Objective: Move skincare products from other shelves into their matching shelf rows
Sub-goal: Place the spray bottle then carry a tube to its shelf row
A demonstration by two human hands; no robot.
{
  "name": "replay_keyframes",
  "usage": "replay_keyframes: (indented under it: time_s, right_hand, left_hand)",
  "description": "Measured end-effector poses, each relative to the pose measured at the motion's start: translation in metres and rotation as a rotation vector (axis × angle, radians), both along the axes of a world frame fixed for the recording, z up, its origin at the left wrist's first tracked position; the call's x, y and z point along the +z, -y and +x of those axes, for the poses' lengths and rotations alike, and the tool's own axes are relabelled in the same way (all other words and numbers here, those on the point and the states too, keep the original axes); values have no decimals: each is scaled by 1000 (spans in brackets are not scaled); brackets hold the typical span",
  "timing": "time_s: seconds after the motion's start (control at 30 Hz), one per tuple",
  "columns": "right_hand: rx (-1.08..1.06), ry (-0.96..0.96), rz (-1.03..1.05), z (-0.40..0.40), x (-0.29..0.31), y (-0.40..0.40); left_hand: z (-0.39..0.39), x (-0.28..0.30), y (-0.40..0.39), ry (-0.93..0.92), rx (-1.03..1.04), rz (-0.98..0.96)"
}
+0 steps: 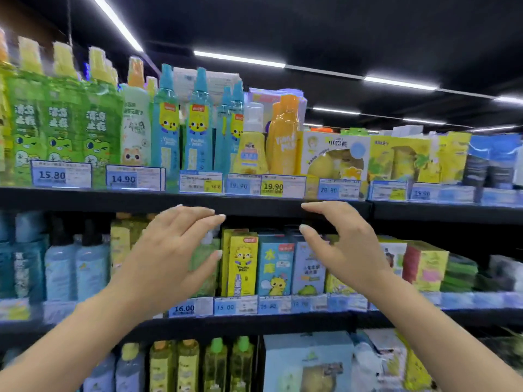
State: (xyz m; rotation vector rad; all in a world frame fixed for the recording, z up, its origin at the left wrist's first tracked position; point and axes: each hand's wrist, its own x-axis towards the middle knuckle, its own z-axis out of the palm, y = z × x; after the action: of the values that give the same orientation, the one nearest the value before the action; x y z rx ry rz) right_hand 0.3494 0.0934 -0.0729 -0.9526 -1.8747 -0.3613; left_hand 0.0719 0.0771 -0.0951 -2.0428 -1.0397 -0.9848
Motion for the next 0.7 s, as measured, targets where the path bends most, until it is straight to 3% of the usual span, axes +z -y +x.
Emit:
replay_keyframes:
  time_s: [0.7]
  right_hand:
    - [105,283,-172,182,-93,-2]
  left_hand:
    - [185,-94,32,49,180,-313]
